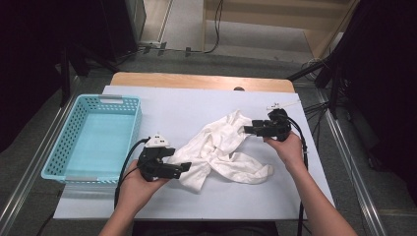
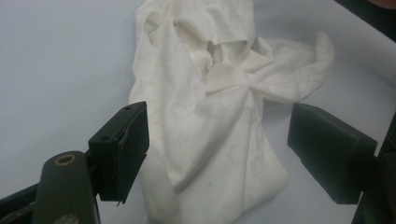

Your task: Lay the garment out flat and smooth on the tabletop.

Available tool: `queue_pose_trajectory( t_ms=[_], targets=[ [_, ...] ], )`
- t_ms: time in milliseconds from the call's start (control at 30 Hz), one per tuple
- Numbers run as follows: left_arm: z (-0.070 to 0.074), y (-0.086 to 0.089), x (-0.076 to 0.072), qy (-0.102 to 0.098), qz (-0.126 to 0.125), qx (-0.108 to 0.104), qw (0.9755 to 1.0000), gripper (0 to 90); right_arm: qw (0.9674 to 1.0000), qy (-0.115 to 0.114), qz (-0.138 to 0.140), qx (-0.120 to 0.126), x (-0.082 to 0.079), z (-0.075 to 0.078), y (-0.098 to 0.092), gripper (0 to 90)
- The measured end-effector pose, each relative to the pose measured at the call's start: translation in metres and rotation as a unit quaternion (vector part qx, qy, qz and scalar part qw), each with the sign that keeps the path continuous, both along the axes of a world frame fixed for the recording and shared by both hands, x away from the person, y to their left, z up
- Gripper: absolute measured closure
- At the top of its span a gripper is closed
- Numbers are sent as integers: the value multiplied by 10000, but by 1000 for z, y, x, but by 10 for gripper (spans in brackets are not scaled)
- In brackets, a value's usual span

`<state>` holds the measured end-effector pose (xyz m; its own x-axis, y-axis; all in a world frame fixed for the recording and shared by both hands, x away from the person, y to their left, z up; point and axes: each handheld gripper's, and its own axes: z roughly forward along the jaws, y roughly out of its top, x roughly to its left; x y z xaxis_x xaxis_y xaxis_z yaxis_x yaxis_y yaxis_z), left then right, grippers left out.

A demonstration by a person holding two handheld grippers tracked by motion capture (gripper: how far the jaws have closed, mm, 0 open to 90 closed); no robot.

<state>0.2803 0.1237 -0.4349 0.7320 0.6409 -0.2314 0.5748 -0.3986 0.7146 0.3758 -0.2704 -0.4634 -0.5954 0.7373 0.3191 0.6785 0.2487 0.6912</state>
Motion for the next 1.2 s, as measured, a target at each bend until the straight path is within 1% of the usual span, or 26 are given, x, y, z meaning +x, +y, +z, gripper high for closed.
queue_pose_trajectory(
  t_ms=[133,200,300,567,600,700,867,1000,1033,1133,1200],
  targets=[
    [-1,-7,4,9,-109,-8,9999,226,10000,44,-11,-5,-7,-2,-3,381],
    [-2,-12,7,24,-220,35,9997,227,10000,62,15,-22,-10,-3,-3,374],
    [-4,-19,10,29,-309,85,9995,227,10000,34,1,-36,-15,-6,-5,359],
    [-6,-32,21,120,-485,11,9988,234,9998,24,4,-207,-29,-13,-9,351],
    [-6,-32,21,120,-485,11,9988,236,9998,43,-6,-189,-30,-13,-10,351],
    [-8,-41,26,119,-592,51,9982,242,9998,97,-63,-134,-35,-16,-14,347],
    [-9,-52,31,116,-714,83,9973,248,9997,148,-117,-184,-43,-19,-19,343],
    [-9,-57,34,108,-753,52,9971,256,9997,124,-74,-176,-49,-20,-21,341],
    [-8,-61,37,82,-808,84,9967,256,9998,140,-79,-149,-51,-20,-21,338],
    [-9,-67,41,95,-863,72,9962,257,9997,169,-104,-162,-56,-20,-24,332],
    [-11,-70,45,170,-890,22,9959,266,9996,165,-121,-170,-60,-21,-25,331]
  ],
)
